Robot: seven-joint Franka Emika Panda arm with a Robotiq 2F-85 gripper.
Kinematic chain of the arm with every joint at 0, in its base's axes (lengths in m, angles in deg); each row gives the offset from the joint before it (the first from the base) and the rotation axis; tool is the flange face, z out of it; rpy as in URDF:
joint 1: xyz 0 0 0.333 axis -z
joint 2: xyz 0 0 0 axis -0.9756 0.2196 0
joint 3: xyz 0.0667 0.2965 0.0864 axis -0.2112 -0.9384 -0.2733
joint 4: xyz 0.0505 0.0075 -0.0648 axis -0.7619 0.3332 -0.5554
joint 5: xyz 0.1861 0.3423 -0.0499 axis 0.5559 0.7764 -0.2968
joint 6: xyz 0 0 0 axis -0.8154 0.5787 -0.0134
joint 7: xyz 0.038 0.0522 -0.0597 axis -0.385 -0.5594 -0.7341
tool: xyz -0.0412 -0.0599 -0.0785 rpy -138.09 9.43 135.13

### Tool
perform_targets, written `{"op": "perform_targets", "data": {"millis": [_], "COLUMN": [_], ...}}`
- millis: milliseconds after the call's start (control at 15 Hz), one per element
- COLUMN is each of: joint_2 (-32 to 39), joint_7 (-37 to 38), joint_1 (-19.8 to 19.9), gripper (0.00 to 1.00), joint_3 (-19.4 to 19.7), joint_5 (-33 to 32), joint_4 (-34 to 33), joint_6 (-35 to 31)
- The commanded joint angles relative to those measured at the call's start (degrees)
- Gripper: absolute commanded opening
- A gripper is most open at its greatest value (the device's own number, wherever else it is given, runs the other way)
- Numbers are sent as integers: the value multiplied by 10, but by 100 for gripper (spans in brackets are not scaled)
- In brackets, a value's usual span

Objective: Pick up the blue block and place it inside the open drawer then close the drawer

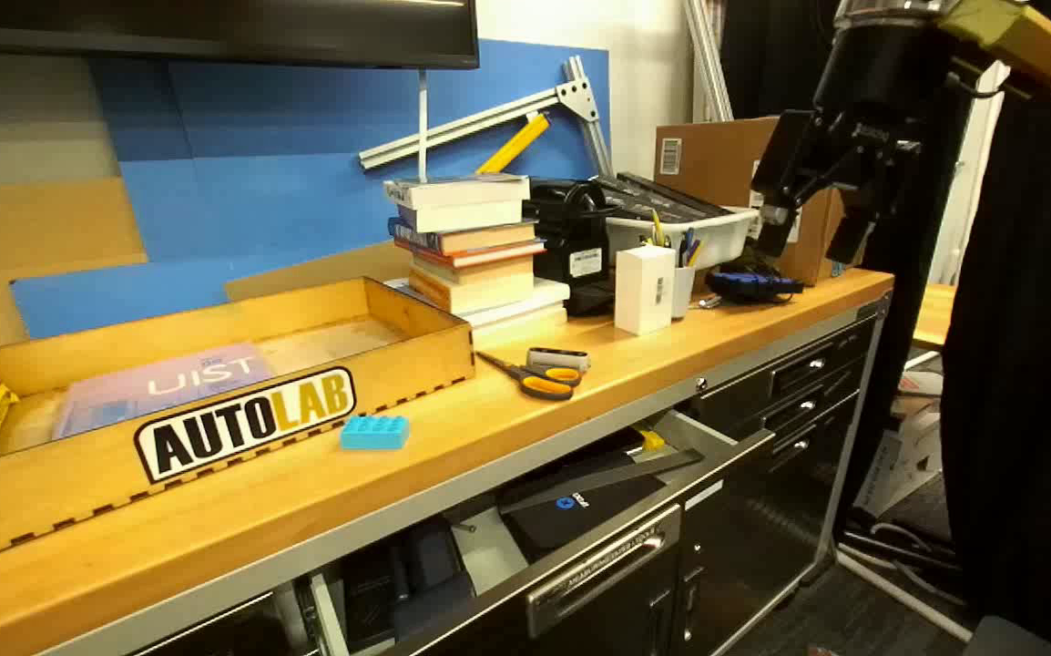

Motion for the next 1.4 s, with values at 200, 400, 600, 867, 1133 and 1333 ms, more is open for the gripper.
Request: {"op": "perform_targets", "data": {"millis": [200,400,600,867,1133,1333], "joint_2": [-2,-2,-2,-2,114,203], "joint_7": [-6,-6,-6,-6,2,16], "joint_1": [11,11,11,11,-15,-30], "gripper": [100,100,100,100,100,100], "joint_3": [-8,-8,-8,-8,-37,-78], "joint_5": [7,7,7,7,4,-7], "joint_4": [-11,-12,-12,-12,-98,-179], "joint_6": [2,2,2,2,14,31]}}
